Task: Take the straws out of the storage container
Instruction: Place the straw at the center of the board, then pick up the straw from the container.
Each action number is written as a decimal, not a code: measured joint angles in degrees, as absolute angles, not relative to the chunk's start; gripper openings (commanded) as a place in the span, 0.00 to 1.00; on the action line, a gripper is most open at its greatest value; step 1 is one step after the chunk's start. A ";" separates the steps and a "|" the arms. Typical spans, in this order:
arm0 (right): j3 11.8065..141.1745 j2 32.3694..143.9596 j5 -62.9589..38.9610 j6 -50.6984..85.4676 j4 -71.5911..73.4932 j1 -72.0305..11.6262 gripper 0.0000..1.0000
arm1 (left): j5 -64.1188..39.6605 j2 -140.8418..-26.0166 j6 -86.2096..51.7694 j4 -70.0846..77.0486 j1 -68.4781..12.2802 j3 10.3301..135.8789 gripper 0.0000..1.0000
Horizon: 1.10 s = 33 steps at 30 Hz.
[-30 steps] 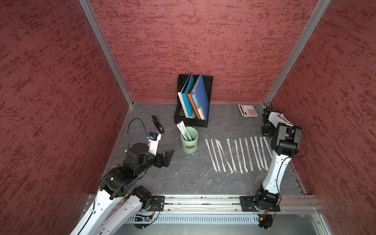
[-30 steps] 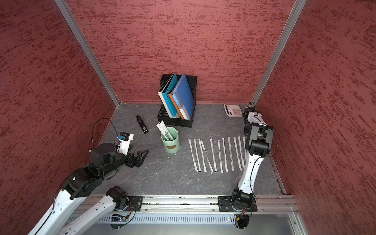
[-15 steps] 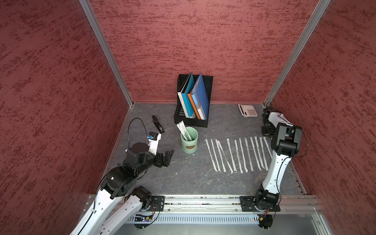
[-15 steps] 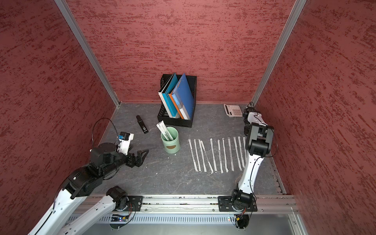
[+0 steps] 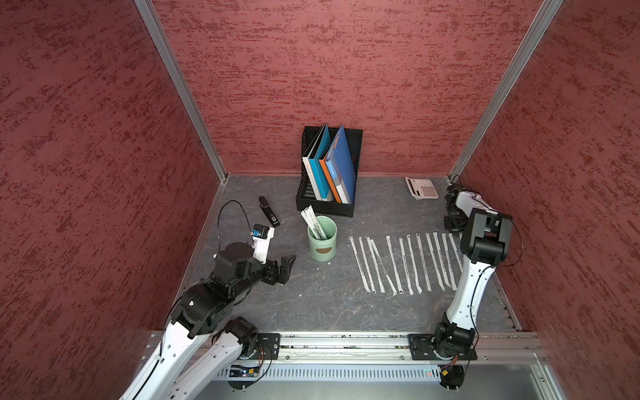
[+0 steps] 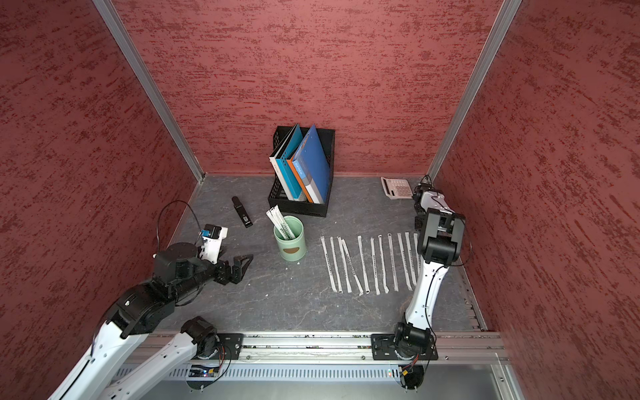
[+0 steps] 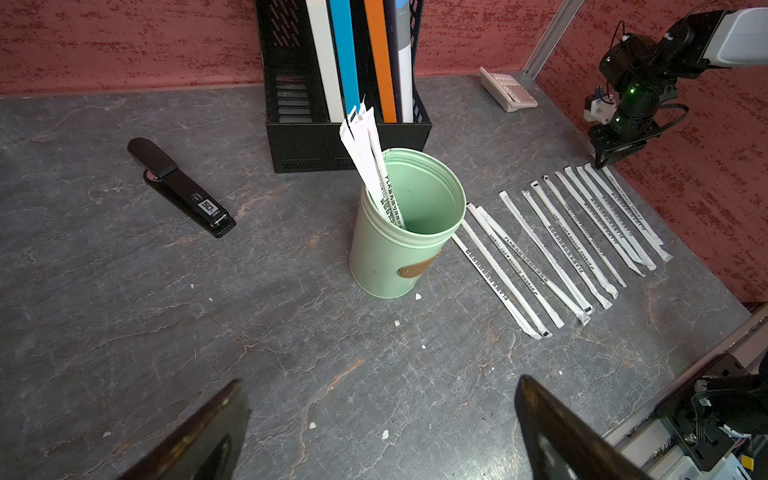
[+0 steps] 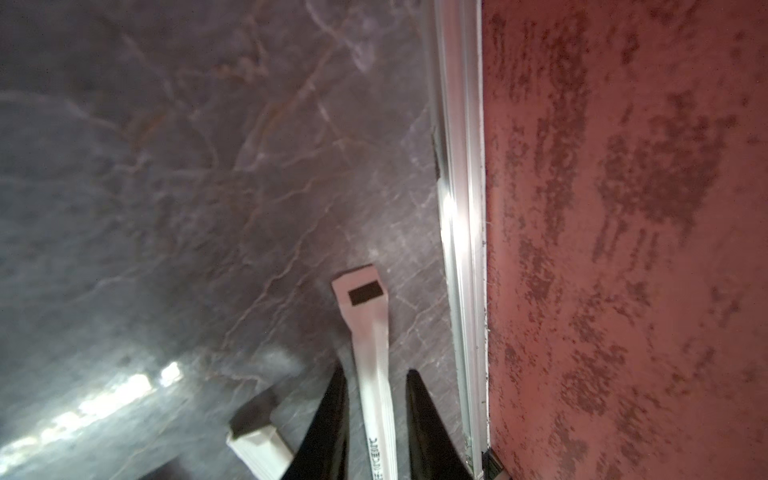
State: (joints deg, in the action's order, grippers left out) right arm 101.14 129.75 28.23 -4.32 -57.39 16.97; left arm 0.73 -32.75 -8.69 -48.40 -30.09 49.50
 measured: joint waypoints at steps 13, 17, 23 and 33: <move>96.60 116.57 27.00 -1.17 -56.31 11.03 0.32 | -0.14 -32.49 -8.71 -48.38 -29.52 49.50 1.00; 92.86 105.60 27.18 0.32 -53.84 0.54 0.34 | -0.19 -31.79 -8.71 -48.12 -29.52 49.50 1.00; 85.62 93.86 26.98 3.92 -50.65 -14.26 0.36 | -0.14 -31.83 -8.71 -47.31 -29.52 49.50 0.99; 89.54 90.67 20.03 10.26 -46.54 -32.69 0.40 | 0.16 -32.86 -8.71 -46.61 -29.52 49.50 0.99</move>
State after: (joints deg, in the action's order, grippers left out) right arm 89.54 90.67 20.03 10.26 -46.54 -32.69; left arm 0.16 -32.86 -8.71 -46.61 -29.52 49.50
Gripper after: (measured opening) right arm 0.396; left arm 0.995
